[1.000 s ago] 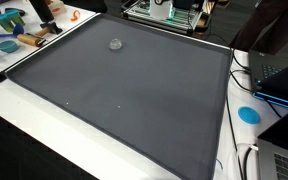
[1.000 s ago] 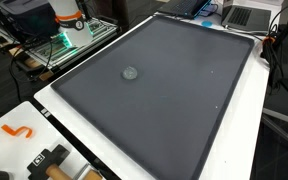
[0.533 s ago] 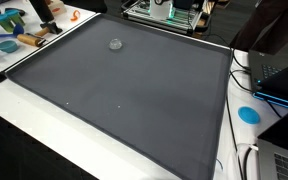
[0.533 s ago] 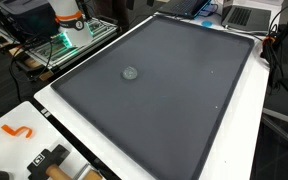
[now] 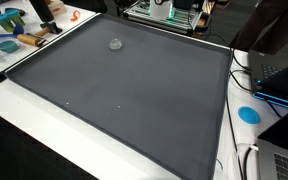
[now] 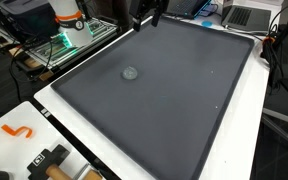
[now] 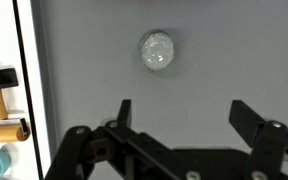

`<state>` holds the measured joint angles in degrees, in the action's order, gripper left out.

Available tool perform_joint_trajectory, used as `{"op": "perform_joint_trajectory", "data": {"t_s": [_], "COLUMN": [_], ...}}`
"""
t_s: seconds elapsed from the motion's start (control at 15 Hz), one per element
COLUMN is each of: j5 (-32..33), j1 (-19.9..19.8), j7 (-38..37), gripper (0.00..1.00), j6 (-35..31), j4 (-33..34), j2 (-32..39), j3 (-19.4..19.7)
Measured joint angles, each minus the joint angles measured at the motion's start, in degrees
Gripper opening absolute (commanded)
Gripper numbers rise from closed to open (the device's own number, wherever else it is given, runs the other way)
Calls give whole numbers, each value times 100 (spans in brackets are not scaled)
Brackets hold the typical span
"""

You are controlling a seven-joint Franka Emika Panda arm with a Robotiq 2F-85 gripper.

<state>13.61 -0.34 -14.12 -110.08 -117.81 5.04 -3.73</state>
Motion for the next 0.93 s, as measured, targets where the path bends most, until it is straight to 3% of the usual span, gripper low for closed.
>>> {"op": "perform_joint_trajectory", "data": {"t_s": [0.93], "j5": [885], "j1": [600], "j7": [-1945], "gripper": [100], "j6": [-209], "j4": [-181], "j2": [491], "j3": [6]}}
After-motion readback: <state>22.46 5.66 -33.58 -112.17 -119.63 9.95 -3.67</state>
